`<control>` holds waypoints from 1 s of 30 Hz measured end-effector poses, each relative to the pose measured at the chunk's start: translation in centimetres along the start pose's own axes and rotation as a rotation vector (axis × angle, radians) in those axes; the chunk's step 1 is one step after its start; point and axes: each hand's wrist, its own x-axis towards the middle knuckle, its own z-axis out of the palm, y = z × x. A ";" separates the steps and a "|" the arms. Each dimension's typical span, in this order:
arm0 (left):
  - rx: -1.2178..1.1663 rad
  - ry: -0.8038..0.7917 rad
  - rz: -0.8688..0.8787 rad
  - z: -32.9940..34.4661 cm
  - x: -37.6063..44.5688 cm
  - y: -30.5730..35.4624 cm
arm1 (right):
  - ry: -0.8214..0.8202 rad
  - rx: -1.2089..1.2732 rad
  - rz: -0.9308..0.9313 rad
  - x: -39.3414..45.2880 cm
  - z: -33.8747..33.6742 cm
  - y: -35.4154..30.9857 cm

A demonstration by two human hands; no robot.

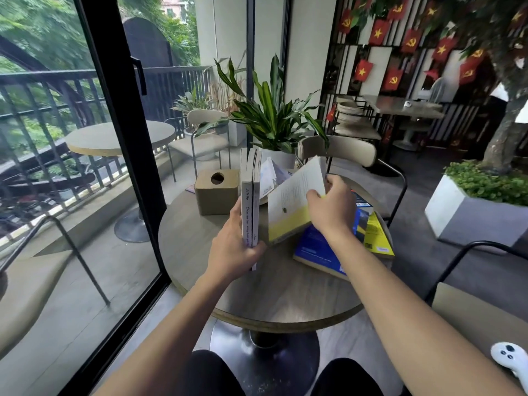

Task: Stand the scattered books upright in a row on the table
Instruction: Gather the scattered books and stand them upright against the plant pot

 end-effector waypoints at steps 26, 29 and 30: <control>-0.065 -0.055 -0.013 0.2 1.2 -1.3 | -0.660 0.124 -0.360 -4.6 2.3 0.4; -0.029 -0.049 0.015 0.5 1.6 -1.3 | -0.578 0.086 -0.386 -4.7 2.4 0.4; -0.024 -0.048 0.024 0.6 1.7 -1.3 | -0.564 0.070 -0.386 -4.7 2.4 0.4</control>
